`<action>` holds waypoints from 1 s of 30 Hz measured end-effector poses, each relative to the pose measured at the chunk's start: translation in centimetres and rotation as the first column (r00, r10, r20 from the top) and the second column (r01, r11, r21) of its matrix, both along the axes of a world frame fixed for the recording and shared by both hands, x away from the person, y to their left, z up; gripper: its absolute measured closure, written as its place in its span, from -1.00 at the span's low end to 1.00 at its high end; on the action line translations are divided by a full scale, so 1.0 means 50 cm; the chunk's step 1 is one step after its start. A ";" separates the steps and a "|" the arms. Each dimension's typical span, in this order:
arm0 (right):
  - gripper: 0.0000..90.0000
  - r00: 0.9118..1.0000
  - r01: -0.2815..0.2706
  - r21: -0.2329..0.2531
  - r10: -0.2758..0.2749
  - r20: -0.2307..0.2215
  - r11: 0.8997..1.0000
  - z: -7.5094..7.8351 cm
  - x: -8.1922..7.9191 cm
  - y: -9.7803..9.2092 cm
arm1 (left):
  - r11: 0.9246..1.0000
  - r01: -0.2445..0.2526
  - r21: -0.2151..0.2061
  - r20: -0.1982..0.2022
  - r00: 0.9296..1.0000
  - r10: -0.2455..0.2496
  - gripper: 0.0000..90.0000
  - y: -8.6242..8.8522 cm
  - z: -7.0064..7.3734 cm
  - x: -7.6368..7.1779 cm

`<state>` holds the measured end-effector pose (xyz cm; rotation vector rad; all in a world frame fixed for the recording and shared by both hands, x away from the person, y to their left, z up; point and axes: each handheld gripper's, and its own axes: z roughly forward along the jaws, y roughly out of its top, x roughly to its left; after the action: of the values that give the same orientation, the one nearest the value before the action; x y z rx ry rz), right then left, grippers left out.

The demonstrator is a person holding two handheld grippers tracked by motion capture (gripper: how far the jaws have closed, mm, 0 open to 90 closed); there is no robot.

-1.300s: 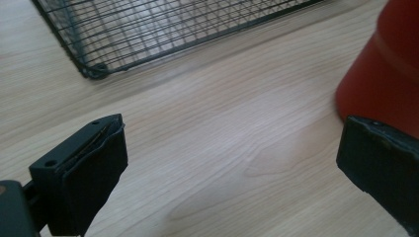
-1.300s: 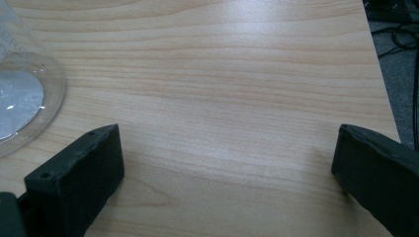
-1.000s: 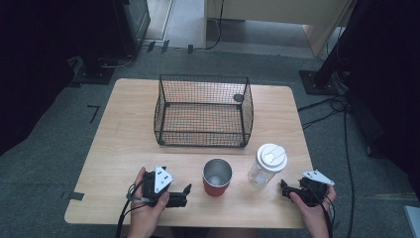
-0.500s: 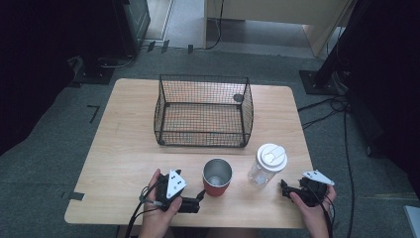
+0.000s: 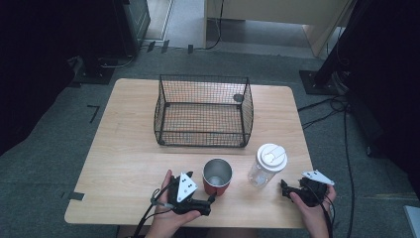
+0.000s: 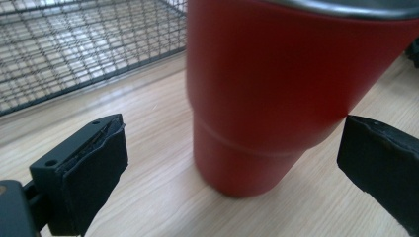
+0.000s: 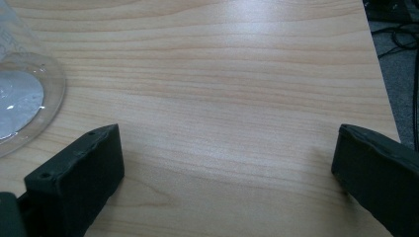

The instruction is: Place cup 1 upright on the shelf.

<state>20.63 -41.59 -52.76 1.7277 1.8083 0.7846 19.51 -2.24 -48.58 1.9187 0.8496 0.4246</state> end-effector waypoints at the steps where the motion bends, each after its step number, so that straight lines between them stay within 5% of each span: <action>1: -1.00 1.000 0.000 0.000 0.000 0.000 1.000 0.000 0.000 0.000 | 1.000 0.003 0.001 0.005 1.000 -0.003 -1.00 -0.004 0.000 0.000; 10: -1.00 1.000 0.000 0.001 0.000 0.000 1.000 0.000 0.000 0.000 | 0.998 0.047 -0.041 0.029 0.999 -0.046 -1.00 -0.025 0.005 0.010; 30: -1.00 1.000 -0.009 0.001 0.009 -0.002 1.000 0.000 0.001 0.000 | 0.998 0.031 -0.053 0.033 0.999 -0.029 -0.93 -0.067 0.015 0.038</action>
<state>20.67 -41.60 -52.75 1.7227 1.8182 0.7884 21.44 -5.61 -47.84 1.8677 0.8026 0.4101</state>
